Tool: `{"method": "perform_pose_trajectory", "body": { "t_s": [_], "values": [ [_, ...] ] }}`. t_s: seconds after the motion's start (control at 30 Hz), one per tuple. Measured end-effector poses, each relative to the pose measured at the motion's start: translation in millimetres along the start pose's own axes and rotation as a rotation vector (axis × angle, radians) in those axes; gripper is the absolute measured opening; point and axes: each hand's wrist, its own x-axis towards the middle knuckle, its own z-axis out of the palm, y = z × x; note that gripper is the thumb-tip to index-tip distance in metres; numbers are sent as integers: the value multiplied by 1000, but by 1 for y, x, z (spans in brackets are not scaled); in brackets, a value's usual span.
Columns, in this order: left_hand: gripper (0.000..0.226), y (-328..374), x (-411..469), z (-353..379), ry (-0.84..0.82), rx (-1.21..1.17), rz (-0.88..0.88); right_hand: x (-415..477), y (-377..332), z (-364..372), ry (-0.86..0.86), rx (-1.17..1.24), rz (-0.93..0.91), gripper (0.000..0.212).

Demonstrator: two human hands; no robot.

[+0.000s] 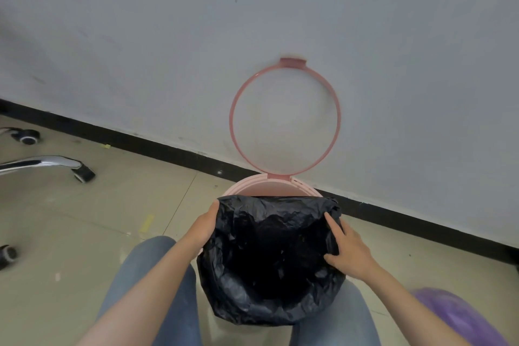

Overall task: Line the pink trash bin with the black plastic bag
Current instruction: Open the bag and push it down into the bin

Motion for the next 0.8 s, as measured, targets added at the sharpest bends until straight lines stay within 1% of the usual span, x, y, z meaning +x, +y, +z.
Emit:
{"method": "perform_pose_trajectory", "body": {
  "t_s": [0.03, 0.07, 0.1, 0.13, 0.17, 0.2, 0.23, 0.3, 0.33, 0.37, 0.43, 0.53, 0.6, 0.67, 0.73, 0.8],
  "values": [
    [56, 0, 1, -1, 24, -3, 46, 3, -1, -8, 23, -15, 10, 77],
    [48, 1, 4, -2, 96, 12, 122, 7, -4, -16, 74, 35, 4, 66],
    [42, 0, 7, -4, 190, 43, 208, 11, -10, -24, 153, 113, -28, 47],
    [41, 1, 8, -6, 263, 90, 290, 15, -16, -31, 244, 162, -80, 22],
    [43, 3, 8, -8, 295, 182, 379, 21, -23, -37, 322, 179, -131, 11],
    [43, 6, 9, -10, 284, 333, 469, 29, -28, -40, 373, 186, -157, 15],
    [42, 8, 10, -10, 244, 547, 534, 37, -32, -41, 373, 186, -155, 18],
    [41, 9, 9, -4, 174, 988, 589, 48, -34, -39, 294, 155, -111, 32],
    [42, 6, 7, 0, 165, 1129, 600, 50, -34, -36, 235, 154, -93, 37],
    [43, 3, 5, 2, 173, 1203, 605, 50, -33, -31, 197, 157, -80, 41],
    [45, -6, 1, 4, 189, 1228, 600, 47, -30, -24, 202, 162, -56, 44],
    [50, -8, -6, 2, 165, 1175, 580, 43, -24, -19, 258, 197, -55, 43],
    [50, -3, -9, 1, 172, 1158, 584, 42, -23, -24, 263, 242, -49, 40],
    [44, 2, -10, -1, 213, 1135, 598, 45, -24, -31, 271, 231, -17, 32],
    [43, 6, -9, -6, 267, 1004, 574, 49, -25, -36, 278, 179, 17, 21],
    [37, 13, -8, -11, 325, 746, 506, 54, -27, -38, 301, 202, 33, 13]
  ]
}}
